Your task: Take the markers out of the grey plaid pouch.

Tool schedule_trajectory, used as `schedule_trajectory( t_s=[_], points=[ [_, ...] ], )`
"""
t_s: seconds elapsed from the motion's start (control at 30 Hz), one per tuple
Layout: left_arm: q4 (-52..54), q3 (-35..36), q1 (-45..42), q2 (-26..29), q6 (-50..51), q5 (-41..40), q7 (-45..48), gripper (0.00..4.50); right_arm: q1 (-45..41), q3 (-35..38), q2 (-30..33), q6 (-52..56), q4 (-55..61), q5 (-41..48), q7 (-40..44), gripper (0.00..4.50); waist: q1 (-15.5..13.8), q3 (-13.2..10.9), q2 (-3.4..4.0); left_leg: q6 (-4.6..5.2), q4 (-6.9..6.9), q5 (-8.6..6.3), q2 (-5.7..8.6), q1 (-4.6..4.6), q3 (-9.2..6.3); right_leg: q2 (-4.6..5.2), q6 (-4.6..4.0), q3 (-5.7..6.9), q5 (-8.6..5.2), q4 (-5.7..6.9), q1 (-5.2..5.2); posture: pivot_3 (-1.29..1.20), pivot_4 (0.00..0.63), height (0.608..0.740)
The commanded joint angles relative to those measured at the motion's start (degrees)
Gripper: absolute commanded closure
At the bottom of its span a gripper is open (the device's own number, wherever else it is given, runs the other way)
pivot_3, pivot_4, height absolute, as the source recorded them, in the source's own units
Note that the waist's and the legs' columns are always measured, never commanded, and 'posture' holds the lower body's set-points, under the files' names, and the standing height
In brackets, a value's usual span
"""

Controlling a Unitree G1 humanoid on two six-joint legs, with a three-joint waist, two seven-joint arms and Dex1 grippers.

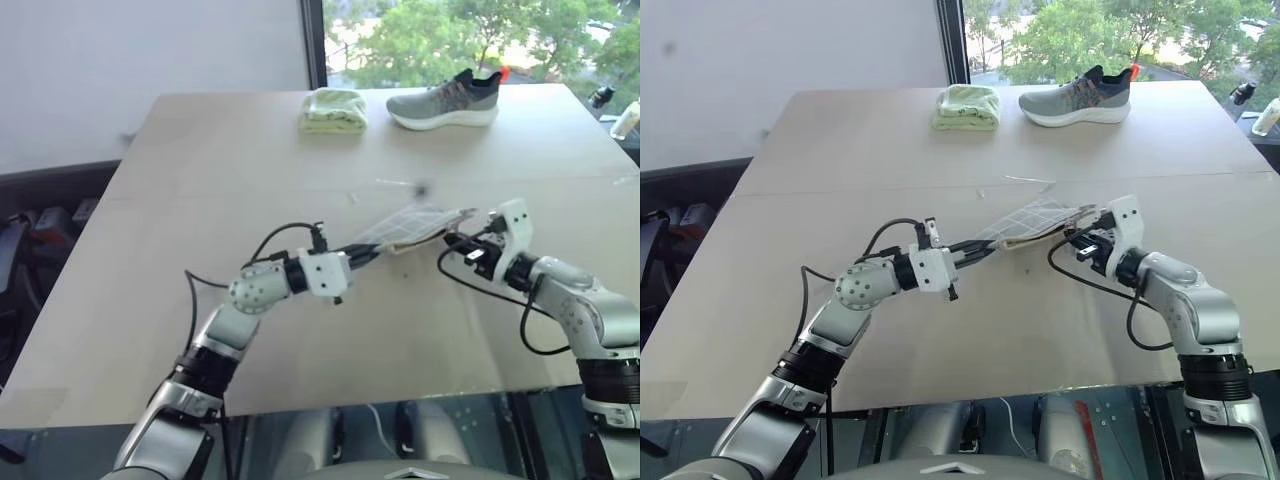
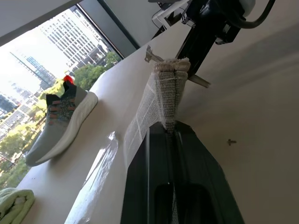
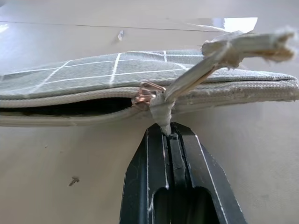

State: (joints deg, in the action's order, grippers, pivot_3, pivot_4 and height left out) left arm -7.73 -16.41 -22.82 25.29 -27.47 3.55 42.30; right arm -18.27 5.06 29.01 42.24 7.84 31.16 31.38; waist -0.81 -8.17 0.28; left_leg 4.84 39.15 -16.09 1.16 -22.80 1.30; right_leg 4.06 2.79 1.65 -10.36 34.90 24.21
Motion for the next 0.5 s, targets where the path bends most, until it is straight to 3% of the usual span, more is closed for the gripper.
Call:
schedule_trajectory(
  t_s=[0.03,0.17,0.37,0.5],
  points=[
    [1.5,0.3,-0.7,-0.3,-0.9,1.5,-1.4,4.50,-0.4,2.1,-1.0,1.1,3.8,2.4,-0.6,4.47,0.0,0.0,0.00,0.00,0.00,0.00,0.00,0.00,0.00,0.00,0.00,0.00,0.00,0.00,0.00,0.00,0.150,0.740],
    [0.7,0.8,-0.7,-0.3,-2.1,2.5,-2.3,4.50,-0.9,6.5,-3.5,3.5,2.8,4.9,-4.7,4.47,0.0,0.0,0.00,0.00,0.00,0.00,0.00,0.00,-0.01,0.01,0.00,0.00,0.00,0.00,0.00,0.00,0.150,0.740],
    [1.3,1.3,0.3,0.4,-2.8,2.1,-3.0,4.50,-6.6,20.8,-11.8,3.6,-3.5,9.7,-21.6,4.47,0.1,0.0,0.01,-0.02,-0.01,0.01,0.00,0.01,0.01,0.04,-0.01,-0.05,0.01,0.03,0.02,0.00,0.150,0.740],
    [1.7,1.4,0.6,0.5,-2.7,1.9,-3.1,4.50,-9.1,25.0,-14.8,1.3,-4.0,11.6,-29.0,4.47,0.1,0.0,0.04,-0.10,-0.07,0.05,-0.03,0.01,-0.02,0.00,-0.01,0.00,0.01,0.07,0.05,0.00,0.150,0.740]
  ],
)
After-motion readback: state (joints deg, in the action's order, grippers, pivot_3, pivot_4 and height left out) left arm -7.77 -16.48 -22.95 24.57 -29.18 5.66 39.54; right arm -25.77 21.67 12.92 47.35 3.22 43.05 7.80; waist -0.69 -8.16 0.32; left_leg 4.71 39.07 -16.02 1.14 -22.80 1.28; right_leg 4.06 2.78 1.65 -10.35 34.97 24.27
